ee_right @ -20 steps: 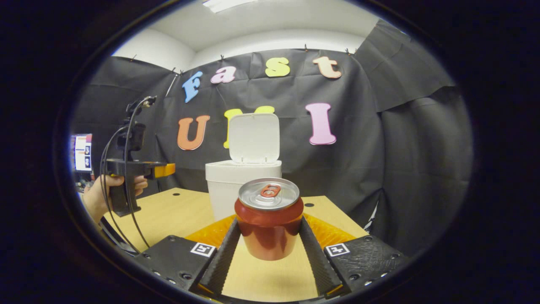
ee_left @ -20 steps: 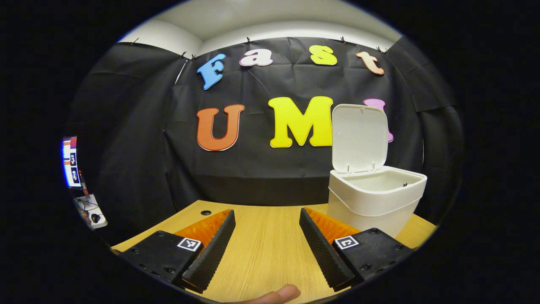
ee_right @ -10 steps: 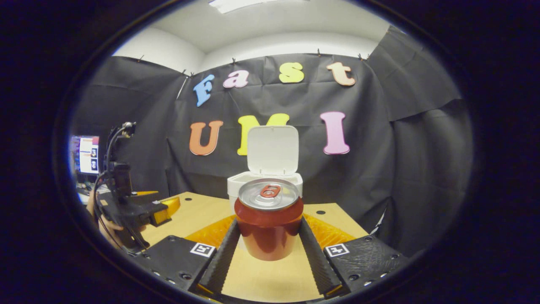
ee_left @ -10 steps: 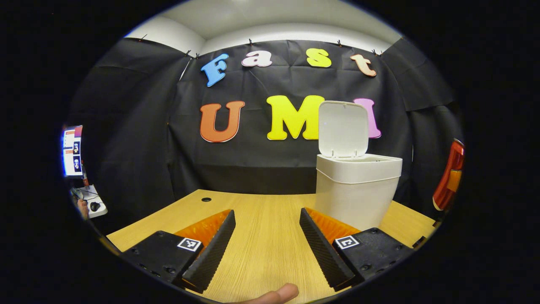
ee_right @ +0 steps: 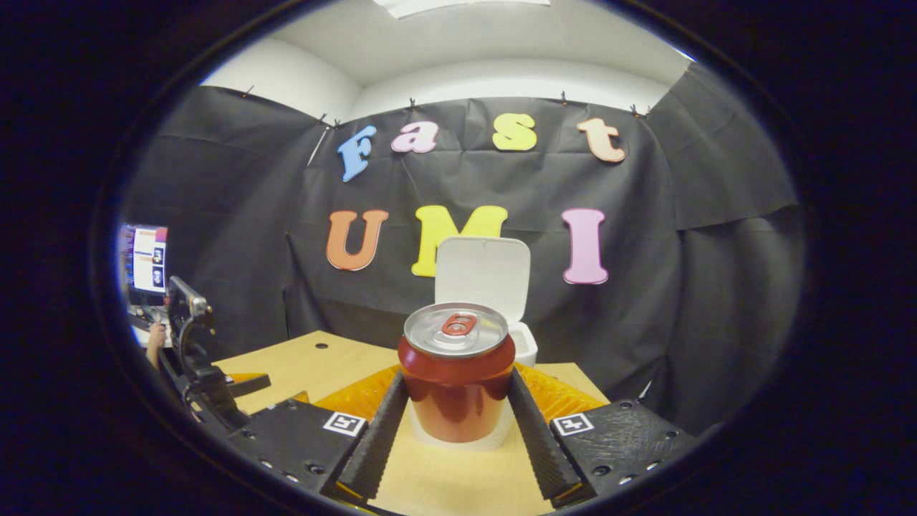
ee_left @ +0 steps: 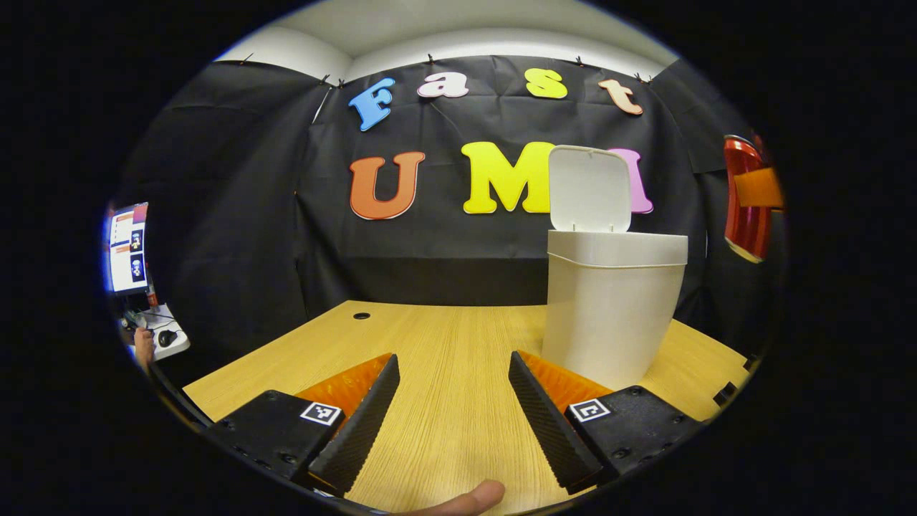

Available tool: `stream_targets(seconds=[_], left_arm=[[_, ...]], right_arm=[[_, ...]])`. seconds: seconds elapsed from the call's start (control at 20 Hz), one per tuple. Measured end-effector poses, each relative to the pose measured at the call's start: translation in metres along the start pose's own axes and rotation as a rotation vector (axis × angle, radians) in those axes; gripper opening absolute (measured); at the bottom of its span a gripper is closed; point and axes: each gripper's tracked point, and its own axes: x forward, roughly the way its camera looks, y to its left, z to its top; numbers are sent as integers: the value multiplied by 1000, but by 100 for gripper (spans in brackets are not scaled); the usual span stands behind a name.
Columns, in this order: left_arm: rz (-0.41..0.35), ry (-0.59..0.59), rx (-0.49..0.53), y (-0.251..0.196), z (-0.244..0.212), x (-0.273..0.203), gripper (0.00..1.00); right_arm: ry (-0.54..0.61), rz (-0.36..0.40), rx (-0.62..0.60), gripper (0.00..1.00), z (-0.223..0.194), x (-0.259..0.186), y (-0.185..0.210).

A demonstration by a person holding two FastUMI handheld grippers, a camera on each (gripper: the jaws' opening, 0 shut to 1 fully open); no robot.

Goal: Press the lid of the desktop garbage bin to open it, pick up the crumpled paper on the desktop and throw it into the bin, then pick up the pop can on the desktop and drop it into the bin, and finally close the garbage bin lid.

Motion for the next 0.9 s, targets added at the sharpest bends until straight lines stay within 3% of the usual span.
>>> stream_targets(seconds=[0.15,0.3,0.55,0.75,0.9], left_arm=[[-27,20,15,-10,-6,0,99],[-8,2,58,-6,-1,-3,99],[-55,-1,-10,-15,4,-8,99],[-70,-25,45,-18,8,-11,99],[-99,-18,13,-23,6,-11,99]], right_arm=[[13,45,11,79,17,14,22],[27,19,-21,80,31,36,25],[61,6,-52,80,44,84,33],[35,-25,-6,80,61,120,33],[41,-42,2,80,59,143,32]])
